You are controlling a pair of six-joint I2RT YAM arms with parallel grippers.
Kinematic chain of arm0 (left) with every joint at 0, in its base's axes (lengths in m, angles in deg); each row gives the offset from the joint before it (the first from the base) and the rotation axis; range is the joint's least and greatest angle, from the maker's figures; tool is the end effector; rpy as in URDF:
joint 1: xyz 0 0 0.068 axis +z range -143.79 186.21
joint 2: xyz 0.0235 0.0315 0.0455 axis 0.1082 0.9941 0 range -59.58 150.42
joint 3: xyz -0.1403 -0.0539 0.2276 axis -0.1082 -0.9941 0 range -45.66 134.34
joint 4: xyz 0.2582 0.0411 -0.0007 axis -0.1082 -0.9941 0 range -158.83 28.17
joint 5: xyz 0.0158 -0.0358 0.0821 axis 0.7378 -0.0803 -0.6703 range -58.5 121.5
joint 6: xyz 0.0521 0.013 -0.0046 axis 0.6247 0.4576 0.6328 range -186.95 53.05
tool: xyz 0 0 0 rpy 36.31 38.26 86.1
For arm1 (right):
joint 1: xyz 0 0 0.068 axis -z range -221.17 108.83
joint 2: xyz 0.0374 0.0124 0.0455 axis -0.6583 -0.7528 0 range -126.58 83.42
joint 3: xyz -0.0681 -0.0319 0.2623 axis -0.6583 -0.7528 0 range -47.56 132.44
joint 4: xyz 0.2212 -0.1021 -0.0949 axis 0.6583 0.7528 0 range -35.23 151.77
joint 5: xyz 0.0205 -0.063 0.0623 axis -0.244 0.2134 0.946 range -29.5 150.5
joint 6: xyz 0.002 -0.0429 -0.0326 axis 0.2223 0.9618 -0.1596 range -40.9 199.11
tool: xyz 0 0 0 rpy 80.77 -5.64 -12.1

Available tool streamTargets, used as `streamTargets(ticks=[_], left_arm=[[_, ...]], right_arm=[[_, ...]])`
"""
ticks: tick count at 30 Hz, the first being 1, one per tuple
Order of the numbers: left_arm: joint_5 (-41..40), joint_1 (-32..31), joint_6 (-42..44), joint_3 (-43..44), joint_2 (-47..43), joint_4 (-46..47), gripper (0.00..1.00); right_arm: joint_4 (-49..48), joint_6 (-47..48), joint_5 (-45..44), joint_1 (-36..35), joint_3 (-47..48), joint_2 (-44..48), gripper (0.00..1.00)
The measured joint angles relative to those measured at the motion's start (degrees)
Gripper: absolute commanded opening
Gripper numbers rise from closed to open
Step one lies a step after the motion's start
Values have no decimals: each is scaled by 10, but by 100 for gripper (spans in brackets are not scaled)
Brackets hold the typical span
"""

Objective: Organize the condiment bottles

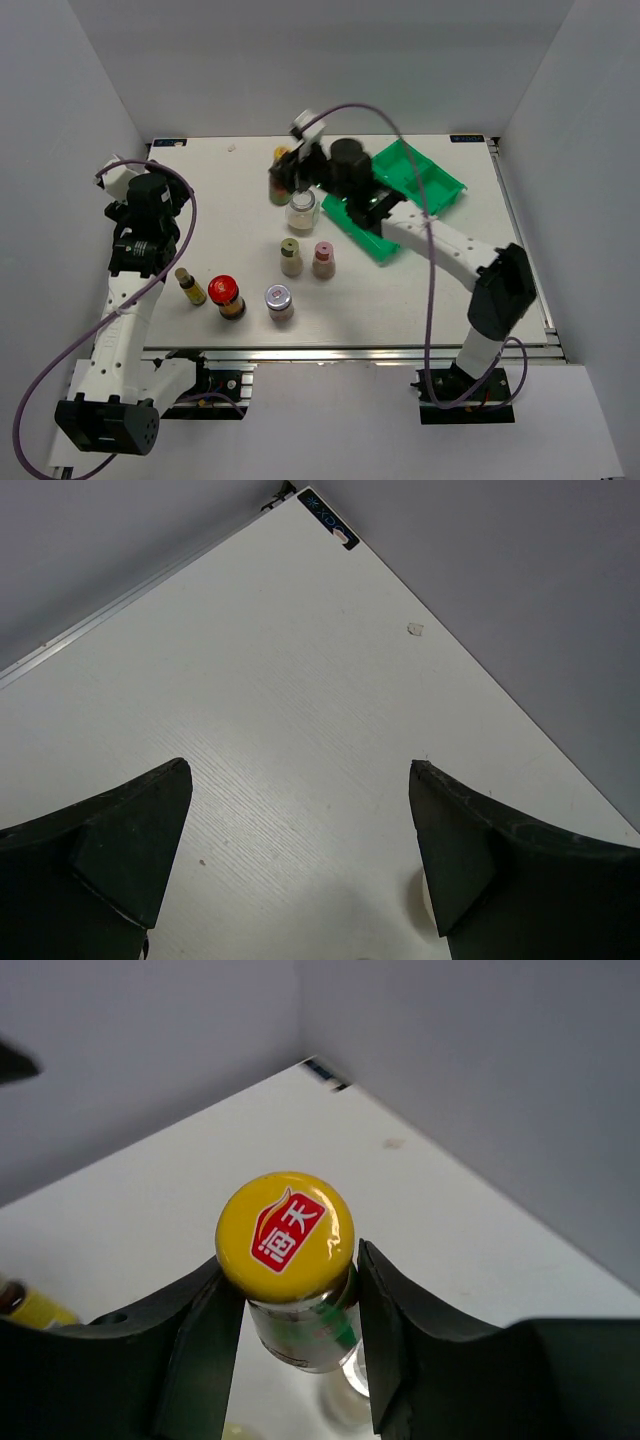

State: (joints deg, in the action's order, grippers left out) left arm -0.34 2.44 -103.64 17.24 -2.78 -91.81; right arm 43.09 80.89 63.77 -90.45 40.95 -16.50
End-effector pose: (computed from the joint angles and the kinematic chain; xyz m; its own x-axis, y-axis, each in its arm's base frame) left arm 0.2088 0.0050 0.3778 -0.0697 -0.5041 -0.8608 -0.5824 0.7211 -0.3751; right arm 0.2771 0.3250 0.3845 0.0278 -0.0153 -0.9995 -0.7934 0.6079 -0.0314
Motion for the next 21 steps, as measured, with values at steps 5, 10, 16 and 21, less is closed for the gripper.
streamTargets(ticks=[5, 10, 16, 21], left_arm=[[-3, 0, 0, 1, 8, 0, 98], [-3, 0, 0, 2, 16, 1, 98], [-10, 0, 2, 11, 32, 2, 98], [-18, 0, 2, 14, 36, 2, 98]], right_arm=[[0, -14, -4, 127, -2, 68, 0], [10, -16, -26, 221, -3, 65, 0], [27, -23, -17, 255, -21, 4, 0], [49, -31, -14, 264, -42, -40, 0]])
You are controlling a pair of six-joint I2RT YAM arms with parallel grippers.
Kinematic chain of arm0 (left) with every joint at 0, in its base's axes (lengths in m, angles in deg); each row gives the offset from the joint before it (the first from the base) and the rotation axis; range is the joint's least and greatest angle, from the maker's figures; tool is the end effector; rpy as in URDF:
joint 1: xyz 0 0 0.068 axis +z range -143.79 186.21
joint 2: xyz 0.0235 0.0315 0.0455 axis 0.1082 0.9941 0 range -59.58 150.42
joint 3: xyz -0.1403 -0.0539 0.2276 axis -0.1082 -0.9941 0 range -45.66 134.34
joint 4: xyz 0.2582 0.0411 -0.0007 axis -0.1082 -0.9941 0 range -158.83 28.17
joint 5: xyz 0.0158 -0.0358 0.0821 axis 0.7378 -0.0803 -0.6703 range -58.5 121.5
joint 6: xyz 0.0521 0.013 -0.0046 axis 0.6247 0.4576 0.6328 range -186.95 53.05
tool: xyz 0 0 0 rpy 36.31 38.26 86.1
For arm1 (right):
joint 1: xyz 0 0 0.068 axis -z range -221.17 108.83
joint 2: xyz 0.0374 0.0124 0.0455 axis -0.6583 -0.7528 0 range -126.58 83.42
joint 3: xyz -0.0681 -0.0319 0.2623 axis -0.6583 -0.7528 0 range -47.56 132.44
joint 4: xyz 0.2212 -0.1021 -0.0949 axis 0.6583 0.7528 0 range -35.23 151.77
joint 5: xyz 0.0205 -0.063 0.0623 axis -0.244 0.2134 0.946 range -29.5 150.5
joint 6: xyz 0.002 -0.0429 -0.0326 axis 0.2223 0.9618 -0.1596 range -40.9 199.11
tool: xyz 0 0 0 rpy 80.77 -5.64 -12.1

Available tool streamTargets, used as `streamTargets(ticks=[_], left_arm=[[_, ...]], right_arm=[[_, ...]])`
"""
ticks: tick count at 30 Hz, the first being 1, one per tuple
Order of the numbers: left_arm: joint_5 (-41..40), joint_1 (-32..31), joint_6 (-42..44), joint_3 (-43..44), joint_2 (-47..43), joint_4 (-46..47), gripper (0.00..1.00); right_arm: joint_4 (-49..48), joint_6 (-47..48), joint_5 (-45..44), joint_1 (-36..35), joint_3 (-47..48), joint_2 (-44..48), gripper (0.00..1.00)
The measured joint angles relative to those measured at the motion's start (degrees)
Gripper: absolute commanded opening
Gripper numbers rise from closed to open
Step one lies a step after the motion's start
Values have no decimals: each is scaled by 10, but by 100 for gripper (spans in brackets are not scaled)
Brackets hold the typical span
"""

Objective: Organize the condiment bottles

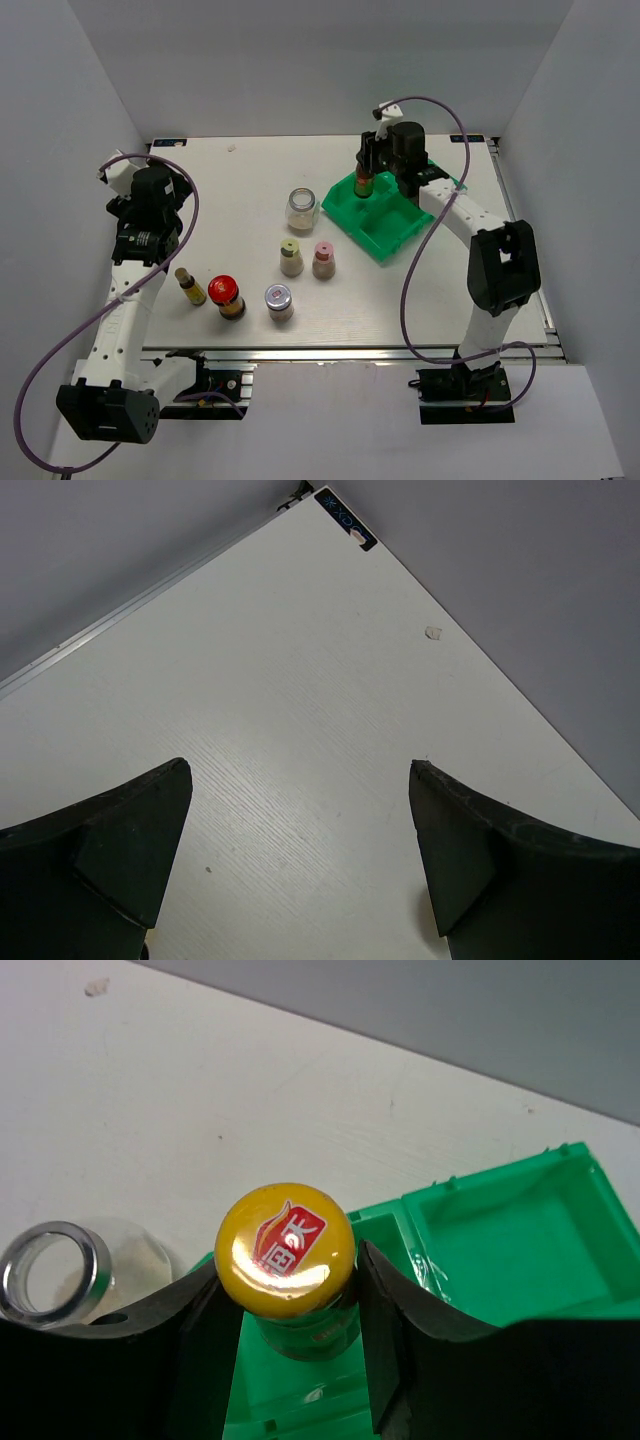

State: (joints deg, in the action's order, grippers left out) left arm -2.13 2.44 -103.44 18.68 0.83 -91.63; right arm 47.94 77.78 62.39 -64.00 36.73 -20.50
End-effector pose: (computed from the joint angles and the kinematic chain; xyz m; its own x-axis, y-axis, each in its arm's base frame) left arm 0.2241 0.0050 0.3744 -0.0869 -0.4905 -0.8671 -0.6146 0.7114 -0.3409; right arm 0.4063 0.1723 0.3197 -0.2137 -0.0649 -0.9747 -0.4126 0.9104 0.0299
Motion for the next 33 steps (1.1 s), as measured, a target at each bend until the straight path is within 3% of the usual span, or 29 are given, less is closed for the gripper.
streamTargets(ticks=[13, 22, 26, 27, 33], left_arm=[[-11, 0, -21, 0, 3, -20, 98], [49, 0, -49, 3, 12, -71, 98], [59, 0, -42, 22, 12, -119, 98], [61, 0, -40, 29, 12, -134, 98], [77, 0, -38, 40, 5, -221, 98]], right_arm=[[-71, -1, -30, 7, -25, -57, 0], [-146, -17, -78, 7, -72, -76, 3], [-156, -17, -97, 7, -74, -78, 40], [-160, -17, -99, 7, -76, -78, 55], [-182, -27, -97, 7, -98, -62, 89]])
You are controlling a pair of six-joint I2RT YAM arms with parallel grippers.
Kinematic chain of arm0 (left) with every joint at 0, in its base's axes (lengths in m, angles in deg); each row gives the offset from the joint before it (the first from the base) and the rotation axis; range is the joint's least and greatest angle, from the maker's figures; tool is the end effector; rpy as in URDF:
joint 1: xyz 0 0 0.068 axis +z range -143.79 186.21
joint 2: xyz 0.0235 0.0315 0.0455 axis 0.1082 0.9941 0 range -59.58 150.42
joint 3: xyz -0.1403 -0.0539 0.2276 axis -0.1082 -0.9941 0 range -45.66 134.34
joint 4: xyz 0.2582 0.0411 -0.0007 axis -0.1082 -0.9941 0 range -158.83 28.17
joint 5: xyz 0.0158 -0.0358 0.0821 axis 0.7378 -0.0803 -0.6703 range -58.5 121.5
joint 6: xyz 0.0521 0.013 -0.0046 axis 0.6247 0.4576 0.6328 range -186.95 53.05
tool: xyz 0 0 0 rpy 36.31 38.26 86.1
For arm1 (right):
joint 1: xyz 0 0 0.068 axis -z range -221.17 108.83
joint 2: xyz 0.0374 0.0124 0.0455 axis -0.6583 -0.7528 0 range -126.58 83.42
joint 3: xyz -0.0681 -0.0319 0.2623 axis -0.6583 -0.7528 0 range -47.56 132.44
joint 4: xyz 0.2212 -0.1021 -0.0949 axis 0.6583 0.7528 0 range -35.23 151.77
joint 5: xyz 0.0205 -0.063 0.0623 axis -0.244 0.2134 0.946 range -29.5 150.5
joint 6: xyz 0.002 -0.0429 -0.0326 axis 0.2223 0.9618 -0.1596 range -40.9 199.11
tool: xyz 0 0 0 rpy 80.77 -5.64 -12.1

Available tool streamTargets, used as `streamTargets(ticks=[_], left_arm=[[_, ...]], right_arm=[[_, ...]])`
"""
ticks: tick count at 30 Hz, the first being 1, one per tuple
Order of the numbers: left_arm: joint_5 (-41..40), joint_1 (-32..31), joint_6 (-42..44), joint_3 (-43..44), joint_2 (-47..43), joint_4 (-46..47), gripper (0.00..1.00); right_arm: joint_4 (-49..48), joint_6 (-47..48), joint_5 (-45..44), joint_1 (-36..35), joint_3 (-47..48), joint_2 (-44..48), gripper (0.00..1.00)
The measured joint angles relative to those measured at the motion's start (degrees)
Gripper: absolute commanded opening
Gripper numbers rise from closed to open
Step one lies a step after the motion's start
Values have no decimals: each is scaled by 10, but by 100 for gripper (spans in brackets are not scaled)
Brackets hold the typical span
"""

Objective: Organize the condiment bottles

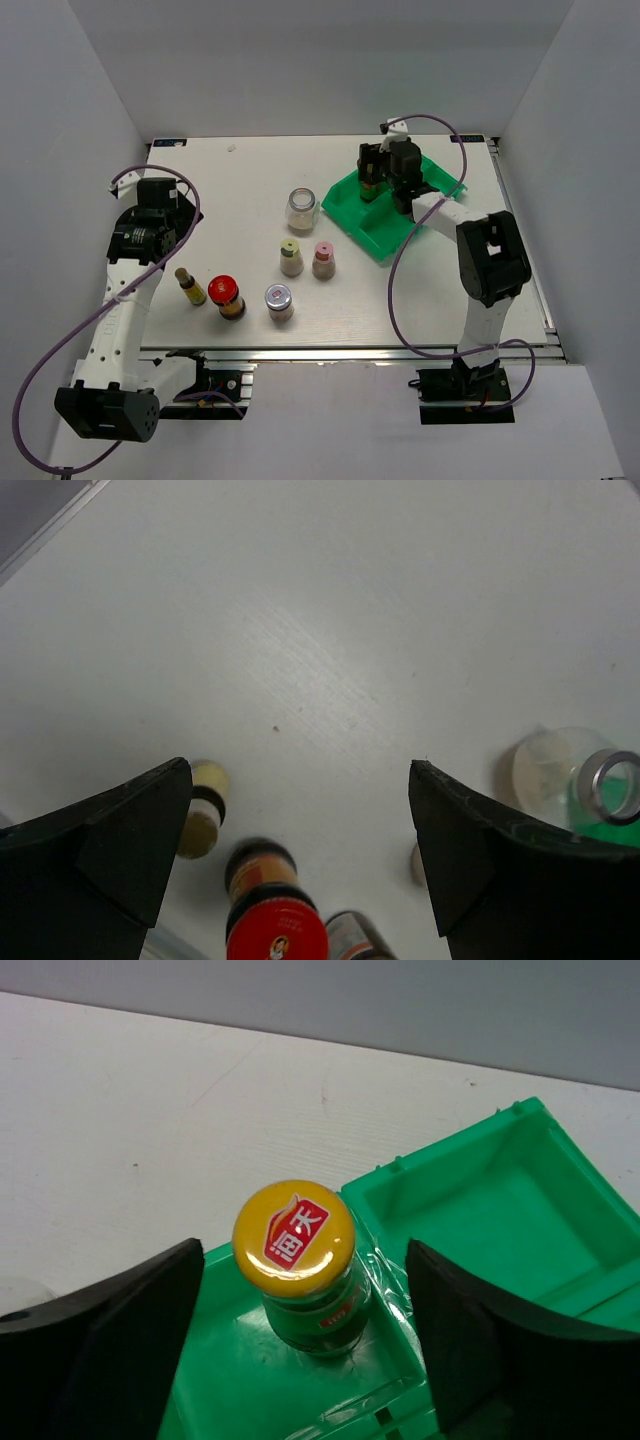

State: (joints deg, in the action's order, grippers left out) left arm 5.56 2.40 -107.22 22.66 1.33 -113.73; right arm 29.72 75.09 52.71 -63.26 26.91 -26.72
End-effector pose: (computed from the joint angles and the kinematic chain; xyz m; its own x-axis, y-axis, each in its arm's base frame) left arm 0.2031 0.0020 0.3609 -0.3709 -0.5579 -0.7425 -0.6439 0.7306 -0.2273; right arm 0.4210 0.1656 0.2471 -0.1877 -0.0013 -0.9822 -0.2366 0.9706 0.0439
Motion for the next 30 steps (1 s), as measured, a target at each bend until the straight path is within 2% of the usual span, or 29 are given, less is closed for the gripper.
streamTargets(ticks=[9, 14, 22, 30], left_arm=[[11, 0, 12, -3, 0, -115, 98], [9, 0, 13, -25, -5, -149, 96], [27, 0, 12, -97, -7, -141, 90], [39, 0, 12, -135, 23, -94, 88]], right_arm=[[16, -1, 6, 0, -1, 78, 89], [40, -9, -1, 0, -1, 130, 89], [70, -36, -73, 0, -45, 219, 89], [70, -46, -110, 0, -134, 324, 89]])
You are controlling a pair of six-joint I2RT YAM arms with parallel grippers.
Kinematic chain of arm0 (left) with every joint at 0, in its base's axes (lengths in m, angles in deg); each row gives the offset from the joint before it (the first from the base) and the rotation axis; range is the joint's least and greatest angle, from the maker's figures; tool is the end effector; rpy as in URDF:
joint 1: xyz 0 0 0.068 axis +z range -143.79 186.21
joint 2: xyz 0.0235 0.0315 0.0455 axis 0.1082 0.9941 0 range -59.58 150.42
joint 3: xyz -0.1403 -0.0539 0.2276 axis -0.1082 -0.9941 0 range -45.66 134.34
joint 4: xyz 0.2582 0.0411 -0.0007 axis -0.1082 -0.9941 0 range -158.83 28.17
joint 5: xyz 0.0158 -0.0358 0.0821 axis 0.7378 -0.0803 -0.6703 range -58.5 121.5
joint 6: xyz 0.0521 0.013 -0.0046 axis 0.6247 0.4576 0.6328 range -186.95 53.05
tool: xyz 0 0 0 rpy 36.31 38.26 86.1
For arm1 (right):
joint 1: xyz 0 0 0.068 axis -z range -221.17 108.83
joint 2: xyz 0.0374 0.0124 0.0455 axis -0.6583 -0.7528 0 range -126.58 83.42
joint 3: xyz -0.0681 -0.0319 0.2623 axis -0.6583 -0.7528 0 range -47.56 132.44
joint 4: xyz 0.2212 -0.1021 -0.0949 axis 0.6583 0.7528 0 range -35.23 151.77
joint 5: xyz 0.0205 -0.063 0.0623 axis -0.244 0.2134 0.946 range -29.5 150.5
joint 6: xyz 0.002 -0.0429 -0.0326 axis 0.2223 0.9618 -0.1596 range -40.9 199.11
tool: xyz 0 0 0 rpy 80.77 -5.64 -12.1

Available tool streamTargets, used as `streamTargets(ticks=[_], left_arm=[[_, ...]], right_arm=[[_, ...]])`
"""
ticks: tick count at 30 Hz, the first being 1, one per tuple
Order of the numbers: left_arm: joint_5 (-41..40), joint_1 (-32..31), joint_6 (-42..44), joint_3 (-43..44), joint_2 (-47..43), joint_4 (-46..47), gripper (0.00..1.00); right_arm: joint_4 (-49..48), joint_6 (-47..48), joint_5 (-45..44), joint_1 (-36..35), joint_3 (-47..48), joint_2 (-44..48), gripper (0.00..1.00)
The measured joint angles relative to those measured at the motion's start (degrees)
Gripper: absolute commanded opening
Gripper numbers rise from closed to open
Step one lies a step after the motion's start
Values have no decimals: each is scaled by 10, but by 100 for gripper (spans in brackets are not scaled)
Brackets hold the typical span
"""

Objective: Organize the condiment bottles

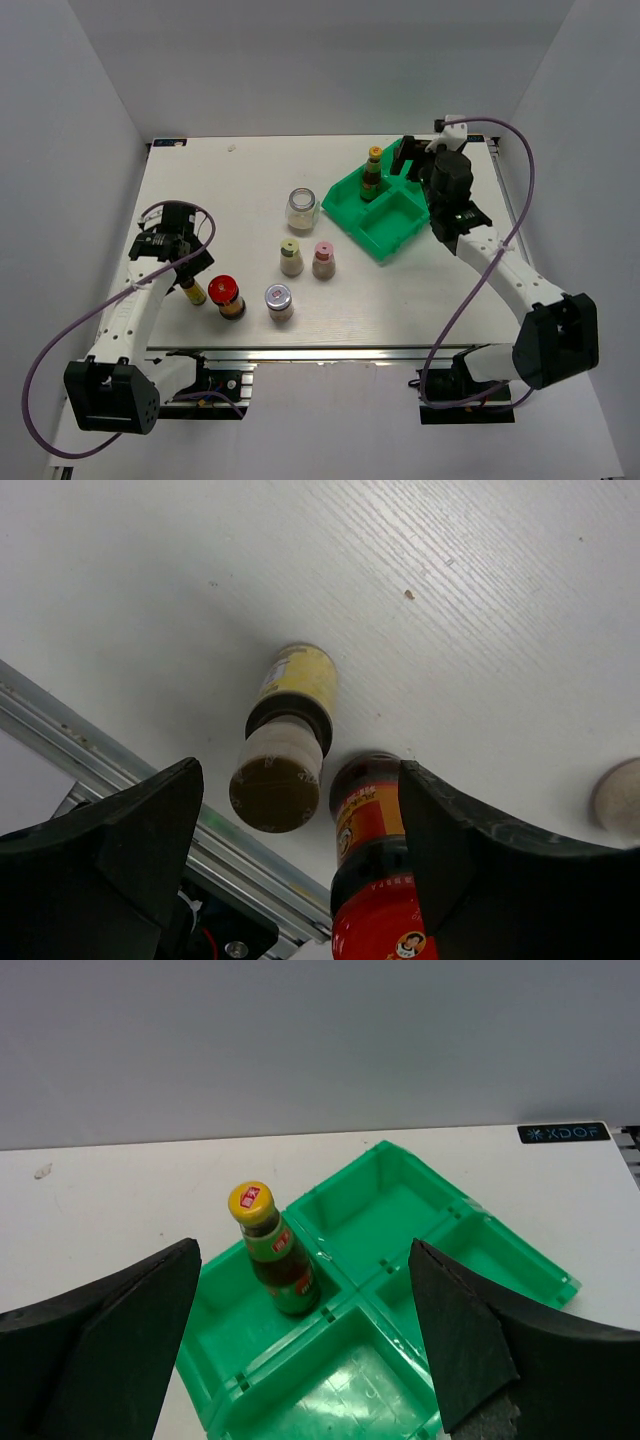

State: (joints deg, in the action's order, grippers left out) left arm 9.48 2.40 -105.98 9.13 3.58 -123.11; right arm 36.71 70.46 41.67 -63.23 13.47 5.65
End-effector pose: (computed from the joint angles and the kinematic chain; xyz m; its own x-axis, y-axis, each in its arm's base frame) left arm 0.1896 0.0007 0.2723 -0.6836 -0.5396 -0.4915 -0.6423 0.7646 0.0540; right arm 0.3043 0.1109 0.3609 0.0127 0.1587 -0.9873 -0.0590 0.9857 0.1577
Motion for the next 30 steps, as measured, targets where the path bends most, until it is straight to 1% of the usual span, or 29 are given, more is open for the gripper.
streamTargets(ticks=[4, 8, 14, 18, 21, 24, 25, 27, 28, 29, 30], left_arm=[[-6, 0, 6, 0, 1, 10, 87], [-13, 0, 17, 0, 6, 14, 79], [-11, 0, 26, -1, 11, 23, 73], [-10, 0, 29, -10, 11, 31, 58], [-10, 0, 31, -14, 11, 31, 55], [-10, 0, 32, -14, 11, 31, 47], [-10, 0, 33, -14, 11, 31, 40], [-10, 0, 31, -14, 11, 33, 33], [-9, 0, 33, -14, 11, 33, 27], [-9, 0, 33, -14, 11, 33, 15], [-7, 0, 35, -14, 11, 33, 10]], right_arm=[[5, -4, -12, 0, -43, 37, 89], [21, -10, -32, 0, -66, 63, 89], [47, -18, -76, 0, -75, 103, 89], [51, -20, -100, 0, -85, 125, 89], [60, -28, -114, 0, -99, 137, 89], [77, -34, -130, 0, -118, 148, 89], [83, -35, -136, 0, -123, 152, 89], [94, -39, -145, 0, -132, 161, 89], [98, -40, -148, 0, -135, 165, 89], [101, -42, -151, 0, -138, 170, 89], [103, -43, -154, 0, -140, 175, 89]])
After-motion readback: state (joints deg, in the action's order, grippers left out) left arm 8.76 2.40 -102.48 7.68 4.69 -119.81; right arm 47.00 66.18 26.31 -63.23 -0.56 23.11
